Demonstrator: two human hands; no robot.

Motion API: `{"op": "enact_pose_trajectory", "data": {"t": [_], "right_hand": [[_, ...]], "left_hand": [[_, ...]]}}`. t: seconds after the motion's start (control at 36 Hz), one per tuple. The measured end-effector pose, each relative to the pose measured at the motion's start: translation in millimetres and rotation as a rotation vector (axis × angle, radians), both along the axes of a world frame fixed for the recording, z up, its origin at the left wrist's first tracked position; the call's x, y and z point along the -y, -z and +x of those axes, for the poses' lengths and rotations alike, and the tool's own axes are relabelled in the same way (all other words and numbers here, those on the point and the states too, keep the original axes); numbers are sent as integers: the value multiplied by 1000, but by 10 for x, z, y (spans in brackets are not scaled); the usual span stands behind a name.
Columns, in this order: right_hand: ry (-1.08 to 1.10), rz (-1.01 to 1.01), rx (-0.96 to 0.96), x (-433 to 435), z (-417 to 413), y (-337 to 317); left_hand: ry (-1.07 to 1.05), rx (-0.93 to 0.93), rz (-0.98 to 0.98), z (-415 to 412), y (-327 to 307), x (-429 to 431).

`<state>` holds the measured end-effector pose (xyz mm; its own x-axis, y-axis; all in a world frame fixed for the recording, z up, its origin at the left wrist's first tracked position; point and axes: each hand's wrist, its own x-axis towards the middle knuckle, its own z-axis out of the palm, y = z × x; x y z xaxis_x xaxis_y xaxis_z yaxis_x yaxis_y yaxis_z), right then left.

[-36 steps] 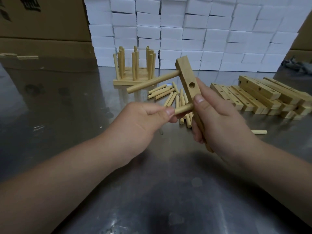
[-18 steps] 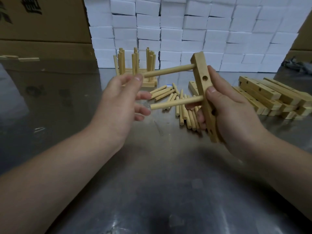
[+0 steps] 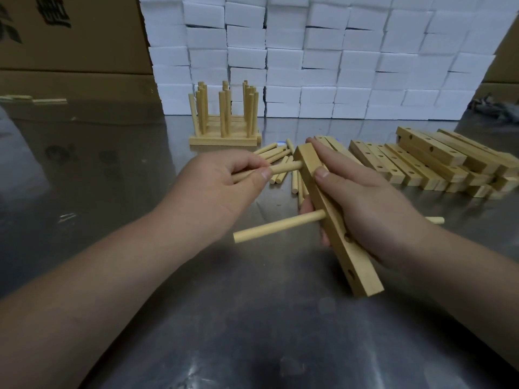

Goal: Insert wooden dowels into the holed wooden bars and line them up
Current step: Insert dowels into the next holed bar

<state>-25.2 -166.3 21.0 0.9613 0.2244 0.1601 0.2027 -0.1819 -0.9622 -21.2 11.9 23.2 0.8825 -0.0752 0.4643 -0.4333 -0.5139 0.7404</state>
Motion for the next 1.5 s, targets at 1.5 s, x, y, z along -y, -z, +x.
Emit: {"op": "enact_pose_trajectory", "data": {"t": [1.5], "right_hand": [[401,791,-49,132,289,-112]], "left_hand": [[-23,-260,-2,165,140,38]]}}
